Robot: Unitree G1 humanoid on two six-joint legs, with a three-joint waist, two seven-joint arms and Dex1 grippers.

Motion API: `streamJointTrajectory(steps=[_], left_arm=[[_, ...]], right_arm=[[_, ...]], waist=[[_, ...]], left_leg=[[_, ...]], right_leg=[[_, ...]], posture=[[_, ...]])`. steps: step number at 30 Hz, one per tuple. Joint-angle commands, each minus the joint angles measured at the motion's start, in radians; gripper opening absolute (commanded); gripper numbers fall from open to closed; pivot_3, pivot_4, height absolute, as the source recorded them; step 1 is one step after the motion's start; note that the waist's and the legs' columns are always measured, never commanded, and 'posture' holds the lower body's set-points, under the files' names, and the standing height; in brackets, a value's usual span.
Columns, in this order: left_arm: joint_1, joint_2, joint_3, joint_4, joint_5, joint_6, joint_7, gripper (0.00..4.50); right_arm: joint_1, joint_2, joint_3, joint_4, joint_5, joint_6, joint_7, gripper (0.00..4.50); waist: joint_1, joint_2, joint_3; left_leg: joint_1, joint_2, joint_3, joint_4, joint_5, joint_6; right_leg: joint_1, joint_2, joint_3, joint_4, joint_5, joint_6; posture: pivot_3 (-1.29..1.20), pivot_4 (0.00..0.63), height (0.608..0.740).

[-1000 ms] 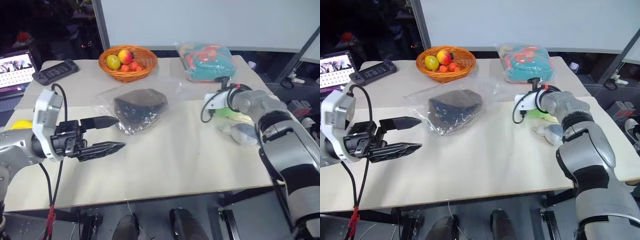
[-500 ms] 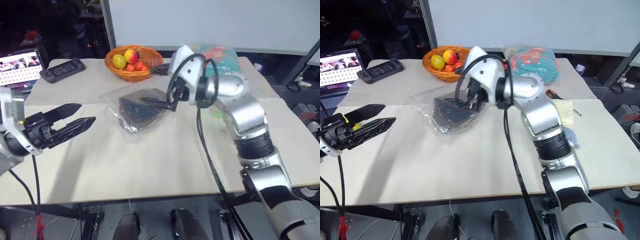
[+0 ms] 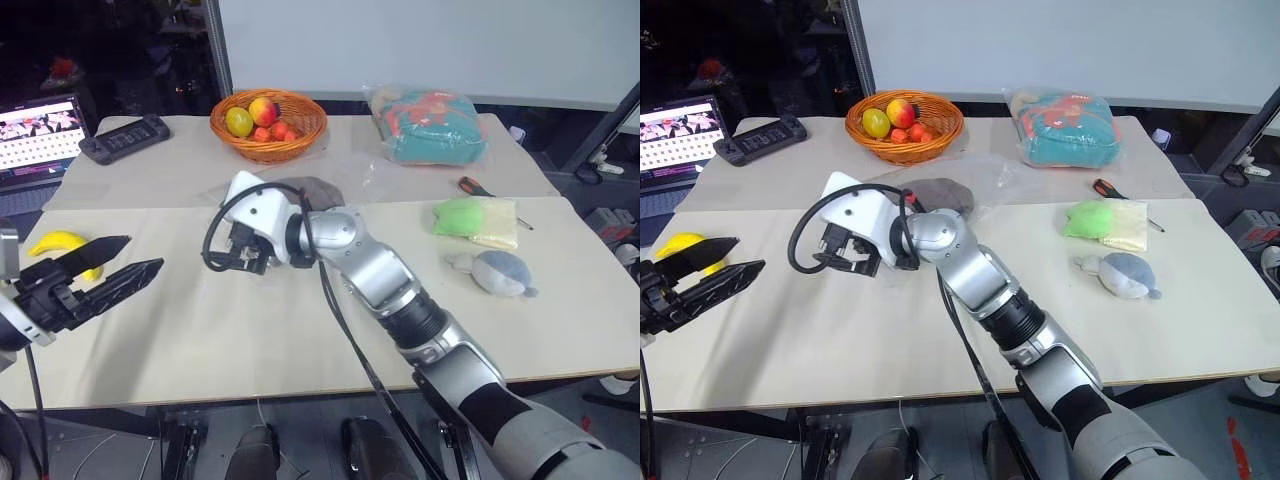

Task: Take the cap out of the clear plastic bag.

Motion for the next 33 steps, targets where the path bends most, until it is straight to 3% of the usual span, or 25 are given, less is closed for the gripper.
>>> streamJointTrajectory(steps=[1,5,10,19,23,31,33], left_arm=[[-0.010,-0.002,0.024,-0.029,-0.001,-0.030,0.002,4.50],[-0.029,-0.003,0.005,-0.027,0.000,-0.032,0.014,4.50],[-0.052,-0.002,-0.008,-0.015,0.000,-0.033,0.024,4.50],[-0.102,0.006,-0.050,0.002,0.003,-0.031,0.023,4.50],[-0.121,0.008,-0.076,0.000,0.000,-0.026,0.008,4.50],[-0.154,0.001,-0.119,0.016,0.008,-0.032,0.003,4.50],[-0.157,0.004,-0.124,0.021,0.009,-0.031,-0.003,4.50]], right_arm=[[-0.035,0.028,0.061,0.082,-0.107,-0.139,-0.070,4.44],[-0.083,0.012,0.151,0.251,-0.307,-0.347,-0.240,4.44],[-0.124,-0.001,0.167,0.382,-0.455,-0.472,-0.412,4.44],[-0.099,-0.037,0.160,0.493,-0.554,-0.541,-0.475,4.44],[-0.061,-0.073,0.138,0.465,-0.552,-0.548,-0.446,3.38],[-0.018,-0.165,0.081,0.406,-0.568,-0.524,-0.429,0.64],[0.017,-0.170,0.020,0.319,-0.488,-0.481,-0.351,0.10]], waist=[[-0.003,0.000,0.000],[-0.003,-0.001,0.000],[-0.004,-0.002,-0.001],[-0.004,-0.002,-0.001],[-0.004,-0.002,-0.001],[-0.003,-0.002,-0.001],[-0.003,-0.002,-0.001]], left_leg=[[0.000,0.000,0.000,0.000,0.000,0.000],[0.000,0.000,0.000,0.000,0.000,-0.001],[0.000,0.000,0.000,0.000,0.000,0.000],[-0.002,0.000,0.000,-0.002,0.002,0.003],[-0.001,0.000,0.000,-0.002,0.002,0.003],[-0.001,-0.001,-0.001,-0.001,0.002,0.003],[-0.001,0.000,-0.001,-0.001,0.002,0.003]], right_leg=[[0.000,0.000,0.000,0.000,0.000,0.000],[0.000,0.000,0.000,0.000,0.000,0.000],[-0.001,-0.001,-0.001,0.000,0.000,0.000],[-0.002,0.000,-0.001,0.000,0.001,-0.001],[-0.001,0.000,-0.001,0.000,0.001,-0.001],[0.000,0.000,-0.001,-0.001,-0.001,0.002],[0.000,0.000,-0.001,0.000,-0.001,0.002]], posture=[[0.00,0.150,0.740],[0.00,0.150,0.740],[0.00,0.150,0.740],[0.00,0.150,0.740],[0.00,0.150,0.740],[0.00,0.150,0.740],[0.00,0.150,0.740]])
